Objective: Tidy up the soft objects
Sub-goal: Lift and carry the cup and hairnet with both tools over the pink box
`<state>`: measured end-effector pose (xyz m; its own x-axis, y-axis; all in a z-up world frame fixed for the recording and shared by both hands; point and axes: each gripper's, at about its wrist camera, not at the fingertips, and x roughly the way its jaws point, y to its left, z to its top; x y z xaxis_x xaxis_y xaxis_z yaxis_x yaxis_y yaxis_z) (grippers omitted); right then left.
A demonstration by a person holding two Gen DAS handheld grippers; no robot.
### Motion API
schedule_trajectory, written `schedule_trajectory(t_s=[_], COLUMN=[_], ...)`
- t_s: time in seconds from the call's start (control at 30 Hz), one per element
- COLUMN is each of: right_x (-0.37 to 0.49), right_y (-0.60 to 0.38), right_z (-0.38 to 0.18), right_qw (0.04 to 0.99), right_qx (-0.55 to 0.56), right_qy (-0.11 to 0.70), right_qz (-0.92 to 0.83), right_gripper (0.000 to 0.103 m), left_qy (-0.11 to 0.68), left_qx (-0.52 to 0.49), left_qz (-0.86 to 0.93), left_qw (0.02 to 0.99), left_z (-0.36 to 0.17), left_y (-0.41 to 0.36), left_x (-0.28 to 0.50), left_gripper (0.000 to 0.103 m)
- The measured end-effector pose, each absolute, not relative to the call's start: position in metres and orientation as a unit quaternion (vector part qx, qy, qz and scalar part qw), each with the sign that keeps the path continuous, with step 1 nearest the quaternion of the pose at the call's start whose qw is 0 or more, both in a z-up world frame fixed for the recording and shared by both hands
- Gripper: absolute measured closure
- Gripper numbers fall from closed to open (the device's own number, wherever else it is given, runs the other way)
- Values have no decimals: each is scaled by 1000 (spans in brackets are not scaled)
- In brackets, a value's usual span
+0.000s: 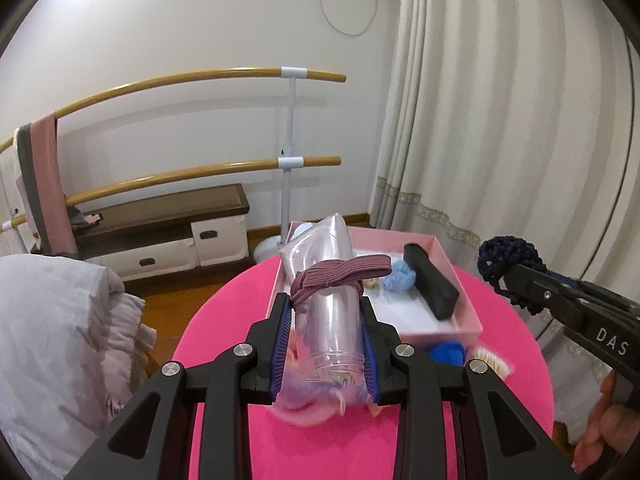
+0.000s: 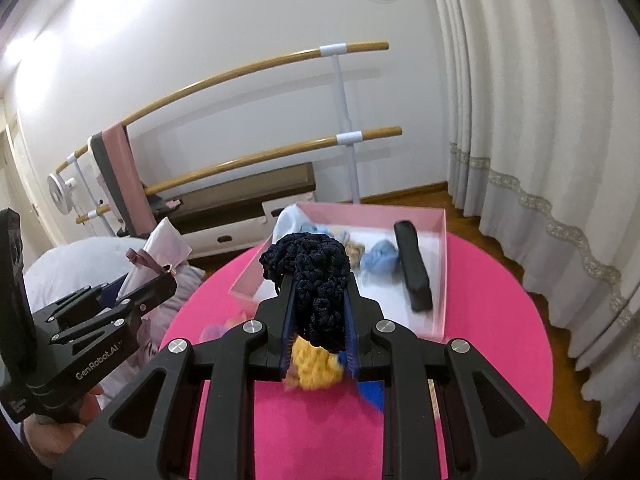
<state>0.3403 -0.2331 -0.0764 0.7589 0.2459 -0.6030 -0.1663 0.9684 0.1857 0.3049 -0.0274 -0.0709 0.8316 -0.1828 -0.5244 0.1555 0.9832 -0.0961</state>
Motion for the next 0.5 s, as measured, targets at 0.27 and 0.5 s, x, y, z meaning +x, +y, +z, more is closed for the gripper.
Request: schedule_trajectory(t_s=[0.27,0.5], right_x=[398,443], right_y=[-232,-231], right_z=[-80,-105], right_qw=[926,911], right_qx=[79,91], right_qy=[349,383], right_qz=[120,119], right_gripper=[84,83], left_qy=[284,316], left_qx=[-9,-3], left_qz=[-94,-103], left_qw=[954,943], left_z=[-65,-75], left_y=[-40,-51], left_x=[381,462], left_gripper=[74,74])
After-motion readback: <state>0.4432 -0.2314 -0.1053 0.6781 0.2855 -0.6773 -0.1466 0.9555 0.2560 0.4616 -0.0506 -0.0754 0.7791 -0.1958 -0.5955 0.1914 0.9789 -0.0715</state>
